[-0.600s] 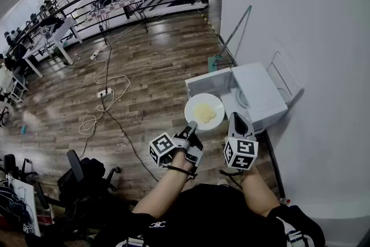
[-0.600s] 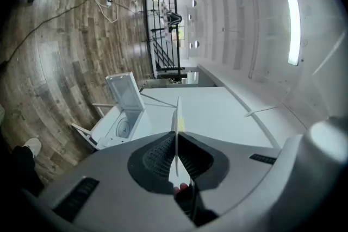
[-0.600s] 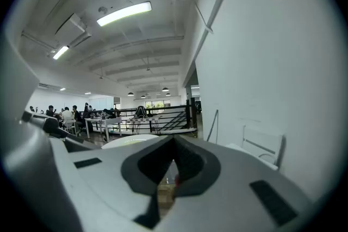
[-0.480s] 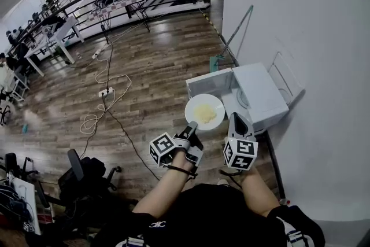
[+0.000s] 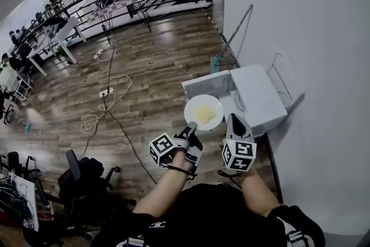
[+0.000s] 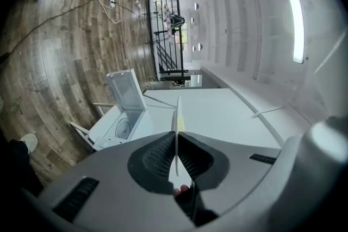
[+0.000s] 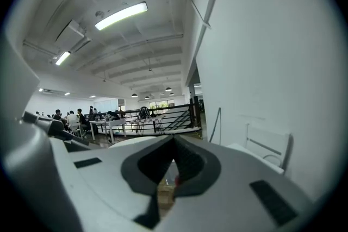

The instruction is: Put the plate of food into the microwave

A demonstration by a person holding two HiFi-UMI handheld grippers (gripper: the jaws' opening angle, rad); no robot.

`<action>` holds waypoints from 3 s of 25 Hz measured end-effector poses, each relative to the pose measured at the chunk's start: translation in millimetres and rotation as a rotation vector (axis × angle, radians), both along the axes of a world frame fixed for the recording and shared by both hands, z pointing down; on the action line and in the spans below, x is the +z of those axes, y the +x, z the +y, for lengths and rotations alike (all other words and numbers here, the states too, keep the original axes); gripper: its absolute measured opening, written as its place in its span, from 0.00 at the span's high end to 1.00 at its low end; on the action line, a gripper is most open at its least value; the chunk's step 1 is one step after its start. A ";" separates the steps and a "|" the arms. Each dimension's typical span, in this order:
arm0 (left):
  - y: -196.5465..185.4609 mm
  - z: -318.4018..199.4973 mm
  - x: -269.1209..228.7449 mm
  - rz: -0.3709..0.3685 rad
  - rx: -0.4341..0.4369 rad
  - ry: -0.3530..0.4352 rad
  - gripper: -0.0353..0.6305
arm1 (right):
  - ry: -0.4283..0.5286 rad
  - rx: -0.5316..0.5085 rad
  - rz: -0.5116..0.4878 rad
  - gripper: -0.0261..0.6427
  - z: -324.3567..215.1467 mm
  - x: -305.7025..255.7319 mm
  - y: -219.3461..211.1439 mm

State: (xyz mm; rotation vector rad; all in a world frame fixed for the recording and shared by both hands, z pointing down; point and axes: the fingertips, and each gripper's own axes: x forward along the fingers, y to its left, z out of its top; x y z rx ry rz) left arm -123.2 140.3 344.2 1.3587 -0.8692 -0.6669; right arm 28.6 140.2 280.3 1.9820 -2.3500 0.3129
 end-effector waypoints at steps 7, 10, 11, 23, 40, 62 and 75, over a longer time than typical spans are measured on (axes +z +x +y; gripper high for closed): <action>51.0 -13.4 5.3 -0.002 -0.018 -0.005 0.92 | 0.001 -0.044 0.011 0.95 -15.6 3.4 44.0; 74.1 -17.8 7.3 0.002 -0.026 -0.006 0.92 | 0.001 -0.065 0.020 0.95 -21.1 6.5 63.9; 81.0 -18.9 8.1 0.001 -0.027 -0.007 0.92 | -0.001 -0.067 0.020 0.95 -23.1 8.1 70.9; 100.0 -42.0 13.4 -0.035 -0.028 -0.014 0.92 | -0.014 -0.067 0.001 0.95 -47.6 17.5 99.1; 54.3 -175.1 30.9 -0.003 0.092 0.010 0.92 | -0.010 0.035 0.023 0.95 -162.3 33.9 41.2; 14.9 -321.1 52.5 -0.014 0.427 -0.042 0.92 | -0.101 0.392 -0.003 0.95 -271.3 47.4 2.6; 82.2 -282.9 113.5 -0.048 0.630 -0.107 0.92 | -0.250 0.537 -0.002 0.95 -207.3 108.3 60.7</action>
